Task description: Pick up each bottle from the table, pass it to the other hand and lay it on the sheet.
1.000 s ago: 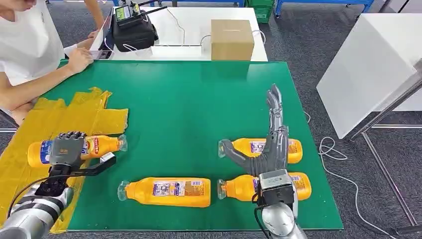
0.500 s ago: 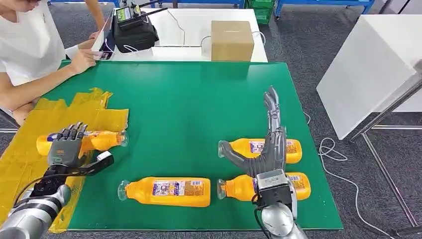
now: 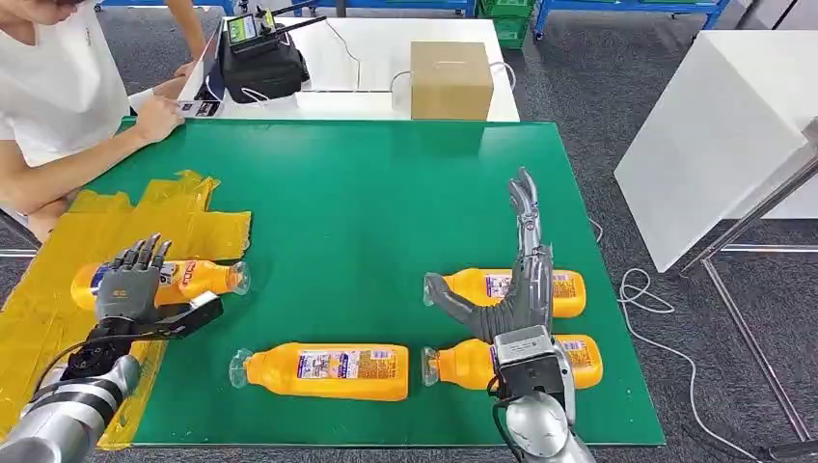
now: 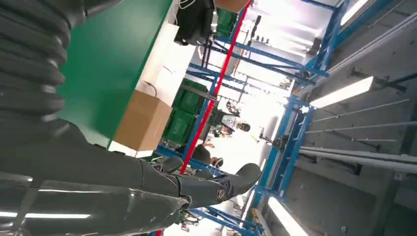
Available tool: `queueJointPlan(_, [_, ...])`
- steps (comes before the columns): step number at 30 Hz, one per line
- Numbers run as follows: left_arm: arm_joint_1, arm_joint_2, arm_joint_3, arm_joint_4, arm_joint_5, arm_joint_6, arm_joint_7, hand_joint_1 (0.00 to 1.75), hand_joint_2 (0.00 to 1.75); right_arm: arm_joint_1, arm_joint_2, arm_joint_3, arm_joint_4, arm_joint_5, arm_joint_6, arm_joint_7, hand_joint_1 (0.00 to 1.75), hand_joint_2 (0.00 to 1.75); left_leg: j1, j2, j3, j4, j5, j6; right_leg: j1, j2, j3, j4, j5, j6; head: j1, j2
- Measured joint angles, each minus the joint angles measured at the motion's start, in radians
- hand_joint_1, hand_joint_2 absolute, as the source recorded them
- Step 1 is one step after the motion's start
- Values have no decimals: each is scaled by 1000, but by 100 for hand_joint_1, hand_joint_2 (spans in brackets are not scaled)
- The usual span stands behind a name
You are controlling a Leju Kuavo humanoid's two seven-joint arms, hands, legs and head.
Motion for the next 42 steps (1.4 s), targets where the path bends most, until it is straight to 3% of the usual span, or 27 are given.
queueJointPlan(7, [30,-39,40,-66,138,-50,-163,0,175,1,0,-2,0,14,3,6,0,175,0,0,0,0,0,0,0,0,-1,0,0,0,0,0])
queueJointPlan(18, [126,-61,-8,-340,228,-214,-198,0,175,3,0,-21,-1,37,29,14,0,175,0,1,-4,0,0,0,0,0,-2,0,1,1,0,0])
queueJointPlan(19, [131,-61,-12,-355,230,-217,-198,0,0,3,0,-22,-1,37,30,14,0,175,0,1,-4,0,0,0,0,0,-2,0,1,1,0,0])
queueJointPlan(28, [163,-53,-50,-460,356,-314,-256,0,0,3,0,-26,-1,39,75,24,0,175,0,2,-6,0,0,0,0,0,2,0,1,1,0,0])
queueJointPlan(34, [207,-51,-63,-554,627,-437,-430,0,0,-19,-21,19,16,48,274,18,0,175,0,2,-6,0,0,0,0,0,2,0,1,1,0,0])
queueJointPlan(35, [210,-54,-63,-567,673,-462,-460,0,175,-28,-27,35,24,53,307,10,0,175,0,2,-6,0,0,0,0,0,1,0,1,1,0,0])
queueJointPlan(38, [220,-87,-54,-623,853,-552,-545,0,175,-61,-53,106,65,53,415,-16,0,175,0,1,-6,0,0,1,0,0,-3,0,1,1,0,0])
queueJointPlan(42, [232,-138,-32,-691,972,-599,-557,0,175,-98,-75,194,127,66,440,-14,0,175,0,1,-7,1,1,1,0,0,3,0,1,1,0,0])
